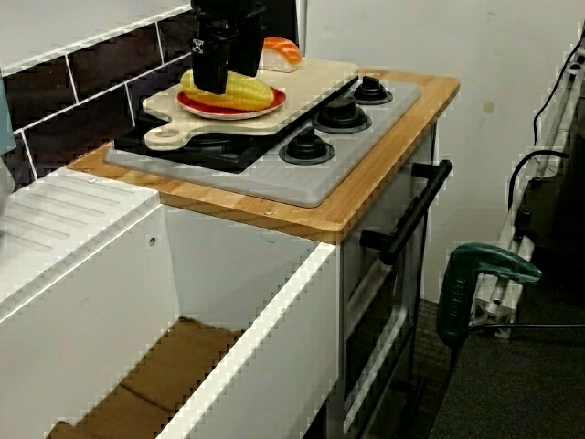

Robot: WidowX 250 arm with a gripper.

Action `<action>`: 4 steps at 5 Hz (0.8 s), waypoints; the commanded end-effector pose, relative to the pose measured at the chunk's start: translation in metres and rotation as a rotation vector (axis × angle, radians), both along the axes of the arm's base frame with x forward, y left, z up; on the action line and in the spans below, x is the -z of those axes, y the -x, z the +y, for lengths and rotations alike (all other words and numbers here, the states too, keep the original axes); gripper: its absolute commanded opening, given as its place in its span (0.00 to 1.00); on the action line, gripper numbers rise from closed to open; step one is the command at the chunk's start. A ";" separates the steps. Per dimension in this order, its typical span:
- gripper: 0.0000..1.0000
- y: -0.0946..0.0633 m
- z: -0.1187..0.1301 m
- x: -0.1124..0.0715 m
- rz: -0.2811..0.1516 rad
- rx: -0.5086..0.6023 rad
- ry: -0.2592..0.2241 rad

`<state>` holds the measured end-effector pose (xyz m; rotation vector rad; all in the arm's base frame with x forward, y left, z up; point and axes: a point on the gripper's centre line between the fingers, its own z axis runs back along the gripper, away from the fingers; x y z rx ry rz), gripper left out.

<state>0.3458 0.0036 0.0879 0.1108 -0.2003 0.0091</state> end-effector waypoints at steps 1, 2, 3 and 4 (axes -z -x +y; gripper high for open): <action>1.00 -0.003 -0.002 -0.011 -0.044 -0.002 -0.003; 1.00 -0.004 -0.003 -0.010 -0.043 0.005 -0.003; 0.00 -0.003 -0.003 -0.011 -0.054 0.012 -0.002; 0.00 -0.002 -0.004 -0.014 -0.063 0.020 0.000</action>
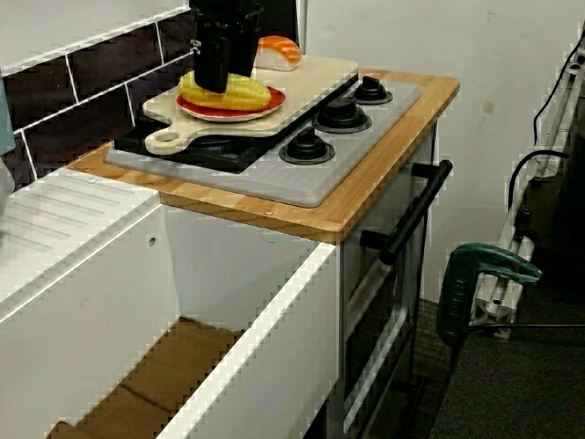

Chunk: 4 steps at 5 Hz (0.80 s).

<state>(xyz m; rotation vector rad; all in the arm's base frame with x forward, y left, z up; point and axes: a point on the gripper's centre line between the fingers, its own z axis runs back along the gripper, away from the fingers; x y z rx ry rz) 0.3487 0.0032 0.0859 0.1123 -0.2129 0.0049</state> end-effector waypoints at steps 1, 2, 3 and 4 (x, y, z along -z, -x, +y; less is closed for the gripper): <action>0.00 0.001 -0.005 -0.023 -0.057 0.015 0.013; 0.00 0.001 -0.007 -0.030 -0.072 0.024 0.027; 0.98 0.000 -0.006 -0.031 -0.054 0.010 0.036; 1.00 0.001 -0.005 -0.030 -0.054 0.012 0.038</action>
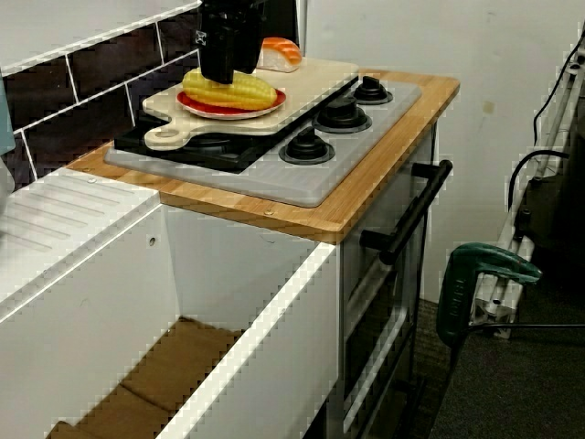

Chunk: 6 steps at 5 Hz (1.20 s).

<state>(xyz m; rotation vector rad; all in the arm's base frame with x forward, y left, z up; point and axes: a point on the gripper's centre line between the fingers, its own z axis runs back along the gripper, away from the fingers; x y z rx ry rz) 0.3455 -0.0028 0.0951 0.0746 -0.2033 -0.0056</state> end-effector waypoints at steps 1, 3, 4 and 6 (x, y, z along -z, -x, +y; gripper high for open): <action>1.00 -0.002 0.002 -0.020 -0.062 -0.008 0.006; 1.00 -0.006 0.003 -0.009 -0.052 -0.012 -0.013; 1.00 -0.009 0.005 -0.004 -0.041 -0.021 -0.020; 0.00 -0.007 0.003 -0.002 -0.038 -0.002 -0.026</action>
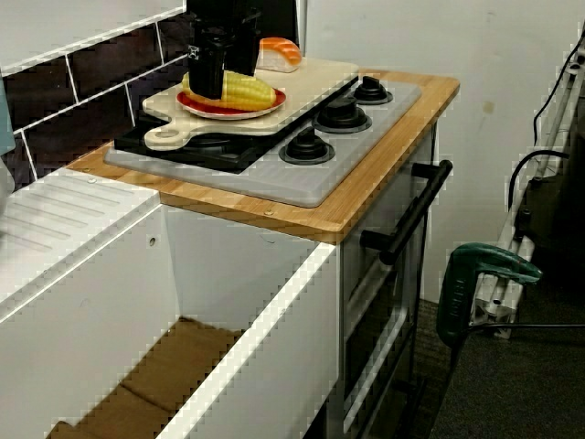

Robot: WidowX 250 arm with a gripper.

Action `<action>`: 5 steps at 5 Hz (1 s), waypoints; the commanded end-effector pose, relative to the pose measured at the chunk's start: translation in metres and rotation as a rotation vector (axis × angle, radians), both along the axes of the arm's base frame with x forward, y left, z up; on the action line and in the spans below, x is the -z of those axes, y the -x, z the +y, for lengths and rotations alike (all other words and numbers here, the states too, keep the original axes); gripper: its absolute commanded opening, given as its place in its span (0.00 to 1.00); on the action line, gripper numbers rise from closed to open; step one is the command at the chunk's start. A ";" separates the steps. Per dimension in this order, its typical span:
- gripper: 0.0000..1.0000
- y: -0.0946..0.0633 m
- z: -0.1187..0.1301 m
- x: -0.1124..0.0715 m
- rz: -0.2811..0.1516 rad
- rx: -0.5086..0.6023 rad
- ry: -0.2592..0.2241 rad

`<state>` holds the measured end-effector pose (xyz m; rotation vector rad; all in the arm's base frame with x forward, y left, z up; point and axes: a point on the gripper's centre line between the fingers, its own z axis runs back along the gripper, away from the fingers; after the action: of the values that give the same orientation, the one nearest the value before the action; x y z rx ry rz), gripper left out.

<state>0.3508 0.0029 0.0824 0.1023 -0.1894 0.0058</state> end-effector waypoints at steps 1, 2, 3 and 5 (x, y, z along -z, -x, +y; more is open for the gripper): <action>0.00 -0.001 -0.003 -0.017 -0.058 0.012 0.003; 0.00 -0.002 -0.004 -0.019 -0.062 0.017 0.005; 0.00 -0.003 -0.007 -0.031 -0.086 0.029 0.026; 0.00 -0.005 -0.037 -0.060 -0.141 0.111 0.049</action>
<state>0.3556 -0.0326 0.1162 0.0462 -0.2567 -0.0954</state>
